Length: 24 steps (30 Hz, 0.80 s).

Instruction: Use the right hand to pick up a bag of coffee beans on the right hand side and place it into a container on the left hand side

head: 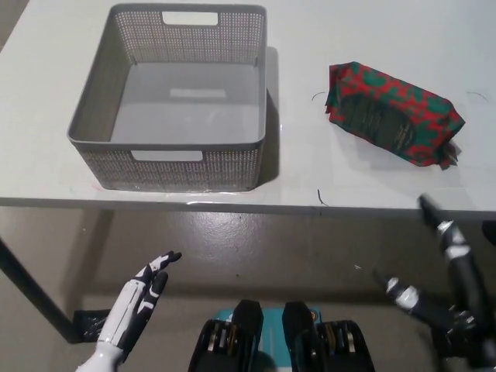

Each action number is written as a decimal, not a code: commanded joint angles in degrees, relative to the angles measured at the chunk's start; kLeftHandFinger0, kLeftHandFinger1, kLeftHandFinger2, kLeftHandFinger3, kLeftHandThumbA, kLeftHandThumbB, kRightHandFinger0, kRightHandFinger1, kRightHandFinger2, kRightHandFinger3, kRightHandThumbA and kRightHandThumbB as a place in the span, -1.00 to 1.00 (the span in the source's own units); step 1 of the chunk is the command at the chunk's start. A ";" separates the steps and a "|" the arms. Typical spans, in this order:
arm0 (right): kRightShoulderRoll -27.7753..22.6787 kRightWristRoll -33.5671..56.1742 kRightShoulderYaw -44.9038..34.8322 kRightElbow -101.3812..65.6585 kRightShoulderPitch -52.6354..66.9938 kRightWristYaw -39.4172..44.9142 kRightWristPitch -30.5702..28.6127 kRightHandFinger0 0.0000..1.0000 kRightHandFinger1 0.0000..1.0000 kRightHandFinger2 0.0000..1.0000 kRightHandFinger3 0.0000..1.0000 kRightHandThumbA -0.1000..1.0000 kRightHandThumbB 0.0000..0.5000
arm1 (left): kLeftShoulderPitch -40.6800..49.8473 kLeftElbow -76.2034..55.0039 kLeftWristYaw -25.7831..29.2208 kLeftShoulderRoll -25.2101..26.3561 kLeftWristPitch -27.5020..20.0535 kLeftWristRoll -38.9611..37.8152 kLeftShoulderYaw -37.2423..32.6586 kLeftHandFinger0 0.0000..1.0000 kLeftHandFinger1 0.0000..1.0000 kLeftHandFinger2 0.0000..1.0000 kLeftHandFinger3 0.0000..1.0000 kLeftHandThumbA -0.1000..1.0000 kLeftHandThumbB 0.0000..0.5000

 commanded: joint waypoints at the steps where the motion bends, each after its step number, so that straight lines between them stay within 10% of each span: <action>1: -3.72 -4.57 -3.20 -6.82 -8.79 0.86 6.71 1.00 1.00 1.00 1.00 0.53 -0.03 | 0.68 -2.06 -0.76 1.04 -2.08 -0.08 0.57 1.00 1.00 1.00 1.00 1.00 0.82; 5: -7.76 -12.95 -3.74 -5.32 -18.64 2.19 14.00 1.00 1.00 1.00 1.00 0.68 0.00 | 1.79 -2.20 -0.49 0.85 -1.98 0.26 0.80 1.00 1.00 1.00 1.00 1.00 0.74; 13: -16.01 -22.94 2.76 9.91 -41.15 9.63 26.26 1.00 1.00 1.00 1.00 1.00 0.96 | 3.59 -2.10 -0.17 0.91 -2.35 -0.17 1.46 1.00 1.00 1.00 1.00 1.00 0.81; 24: -15.28 -27.45 16.04 43.50 -66.18 14.67 29.86 1.00 1.00 1.00 1.00 0.95 1.00 | 5.00 -1.97 -0.25 1.20 -2.17 -0.67 2.12 1.00 1.00 1.00 1.00 1.00 0.85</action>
